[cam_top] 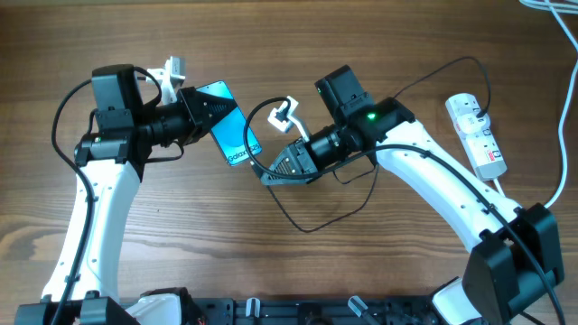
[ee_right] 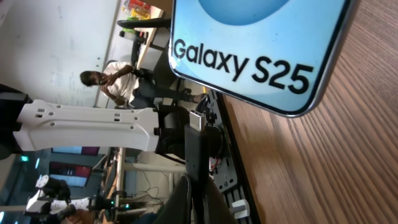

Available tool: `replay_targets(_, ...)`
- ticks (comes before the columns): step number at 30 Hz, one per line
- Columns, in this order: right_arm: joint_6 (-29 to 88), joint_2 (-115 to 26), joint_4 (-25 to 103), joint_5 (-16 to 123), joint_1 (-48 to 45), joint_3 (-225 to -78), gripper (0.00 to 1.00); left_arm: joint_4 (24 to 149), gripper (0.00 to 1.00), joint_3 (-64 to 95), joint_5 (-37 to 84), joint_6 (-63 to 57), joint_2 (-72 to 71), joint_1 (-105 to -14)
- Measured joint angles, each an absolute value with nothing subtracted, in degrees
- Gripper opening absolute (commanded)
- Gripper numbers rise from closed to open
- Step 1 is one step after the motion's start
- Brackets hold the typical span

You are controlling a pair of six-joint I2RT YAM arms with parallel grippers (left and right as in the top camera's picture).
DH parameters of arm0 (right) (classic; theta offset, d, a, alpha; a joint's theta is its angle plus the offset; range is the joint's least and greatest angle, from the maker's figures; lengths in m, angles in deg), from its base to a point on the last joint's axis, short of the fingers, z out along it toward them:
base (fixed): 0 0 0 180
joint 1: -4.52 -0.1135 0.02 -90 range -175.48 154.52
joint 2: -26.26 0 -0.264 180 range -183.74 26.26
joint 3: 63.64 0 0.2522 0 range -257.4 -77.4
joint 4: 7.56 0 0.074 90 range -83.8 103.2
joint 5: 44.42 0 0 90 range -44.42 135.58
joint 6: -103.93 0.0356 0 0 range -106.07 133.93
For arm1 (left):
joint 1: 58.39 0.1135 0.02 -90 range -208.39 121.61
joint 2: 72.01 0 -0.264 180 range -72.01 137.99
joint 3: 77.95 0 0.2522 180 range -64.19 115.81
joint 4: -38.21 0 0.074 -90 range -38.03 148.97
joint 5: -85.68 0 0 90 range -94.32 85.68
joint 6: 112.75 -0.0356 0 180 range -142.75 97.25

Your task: Plug charger to phone and switch on socket

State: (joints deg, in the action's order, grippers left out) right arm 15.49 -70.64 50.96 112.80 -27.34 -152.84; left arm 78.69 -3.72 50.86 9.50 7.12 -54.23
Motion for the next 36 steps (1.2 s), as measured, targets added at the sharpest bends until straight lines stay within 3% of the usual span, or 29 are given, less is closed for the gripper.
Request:
replay_targets(12, 17.02, -70.64, 48.66, 115.97, -27.34, -152.84, 0.04, 74.56, 0.04, -3.74, 51.28, 13.87, 7.12, -54.23)
replay_targets(19, 28.91, -70.64, 40.03, 112.13, -27.49, -152.73, 0.04, 71.79, 0.04, -3.72, 50.99, 19.24, 7.12, -53.99)
replay_targets(36, 33.22, -70.64, 38.04, 111.8, -27.67, -152.62, 0.04, 66.67, 0.04, -3.72, 55.67, 14.02, 7.12, -53.46)
